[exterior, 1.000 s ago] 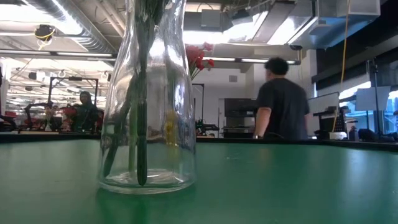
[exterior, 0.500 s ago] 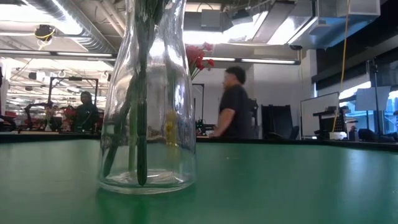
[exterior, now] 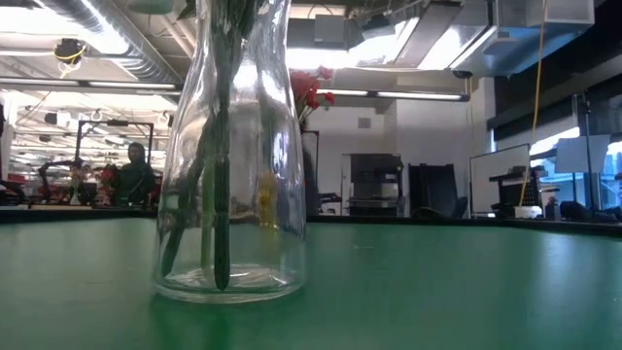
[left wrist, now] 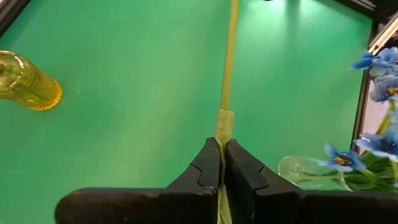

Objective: Sort flowers into vase by color
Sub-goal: Put the white tulip into the transparent vase

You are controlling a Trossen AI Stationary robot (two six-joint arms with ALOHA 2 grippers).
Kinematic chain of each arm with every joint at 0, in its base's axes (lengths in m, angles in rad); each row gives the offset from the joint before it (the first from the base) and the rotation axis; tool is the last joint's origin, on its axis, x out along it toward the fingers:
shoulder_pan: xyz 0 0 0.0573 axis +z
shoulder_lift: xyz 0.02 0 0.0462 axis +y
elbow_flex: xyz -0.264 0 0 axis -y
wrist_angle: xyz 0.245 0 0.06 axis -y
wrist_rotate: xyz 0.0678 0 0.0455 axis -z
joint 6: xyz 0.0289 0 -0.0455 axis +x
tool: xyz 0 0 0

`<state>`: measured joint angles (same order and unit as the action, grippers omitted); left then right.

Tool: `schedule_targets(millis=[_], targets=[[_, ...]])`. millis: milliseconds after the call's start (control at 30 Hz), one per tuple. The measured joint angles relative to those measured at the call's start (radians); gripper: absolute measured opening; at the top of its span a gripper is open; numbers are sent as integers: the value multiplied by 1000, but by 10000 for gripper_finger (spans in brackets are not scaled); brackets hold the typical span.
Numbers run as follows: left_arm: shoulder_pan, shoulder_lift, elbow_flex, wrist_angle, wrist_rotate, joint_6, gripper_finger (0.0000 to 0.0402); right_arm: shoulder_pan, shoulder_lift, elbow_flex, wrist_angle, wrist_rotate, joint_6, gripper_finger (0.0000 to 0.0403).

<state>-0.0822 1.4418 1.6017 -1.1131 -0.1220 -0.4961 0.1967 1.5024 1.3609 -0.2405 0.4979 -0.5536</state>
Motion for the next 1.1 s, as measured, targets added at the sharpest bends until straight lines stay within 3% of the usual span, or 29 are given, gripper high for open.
schedule_targets(millis=[967,1100], targets=[[-39,4,0,13,42,9,4,0,7,0,-13,9,6,172],[-38,4,0,17,42,9,4,0,7,0,-35,9,5,151]])
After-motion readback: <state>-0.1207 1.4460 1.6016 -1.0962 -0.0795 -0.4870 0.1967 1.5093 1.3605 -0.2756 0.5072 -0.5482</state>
